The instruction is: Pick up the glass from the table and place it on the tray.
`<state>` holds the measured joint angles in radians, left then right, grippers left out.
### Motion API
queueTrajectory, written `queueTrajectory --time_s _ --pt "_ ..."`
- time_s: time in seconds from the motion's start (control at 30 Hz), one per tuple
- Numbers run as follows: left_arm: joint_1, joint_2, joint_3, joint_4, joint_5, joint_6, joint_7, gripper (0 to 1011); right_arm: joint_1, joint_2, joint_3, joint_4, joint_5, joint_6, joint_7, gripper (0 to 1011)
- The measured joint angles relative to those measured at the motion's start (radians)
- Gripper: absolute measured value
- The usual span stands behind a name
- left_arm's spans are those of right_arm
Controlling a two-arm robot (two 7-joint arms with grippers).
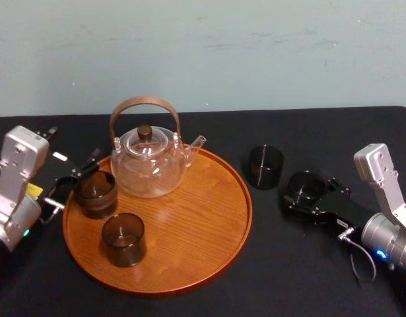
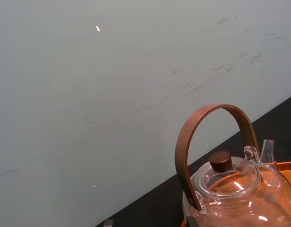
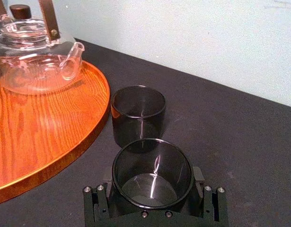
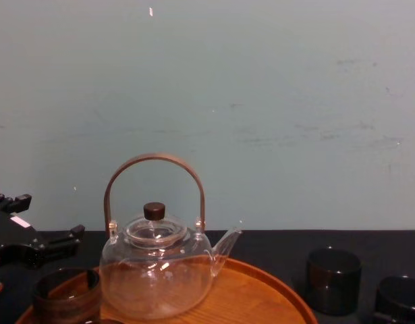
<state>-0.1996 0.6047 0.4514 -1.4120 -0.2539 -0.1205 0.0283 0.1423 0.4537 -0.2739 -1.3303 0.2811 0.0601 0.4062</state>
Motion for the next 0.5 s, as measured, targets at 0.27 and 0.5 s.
queueTrajectory --time_s 0.27,0.5 --pt "0.0 0.0 0.0 0.0 0.0 0.0 0.0 1002 0.006 -0.004 0.0 0.009 0.0 0.0 0.001 1002" --pt "0.0 0.0 0.0 0.0 0.0 0.0 0.0 1001 0.004 -0.002 0.0 0.005 0.0 0.0 0.001 1000"
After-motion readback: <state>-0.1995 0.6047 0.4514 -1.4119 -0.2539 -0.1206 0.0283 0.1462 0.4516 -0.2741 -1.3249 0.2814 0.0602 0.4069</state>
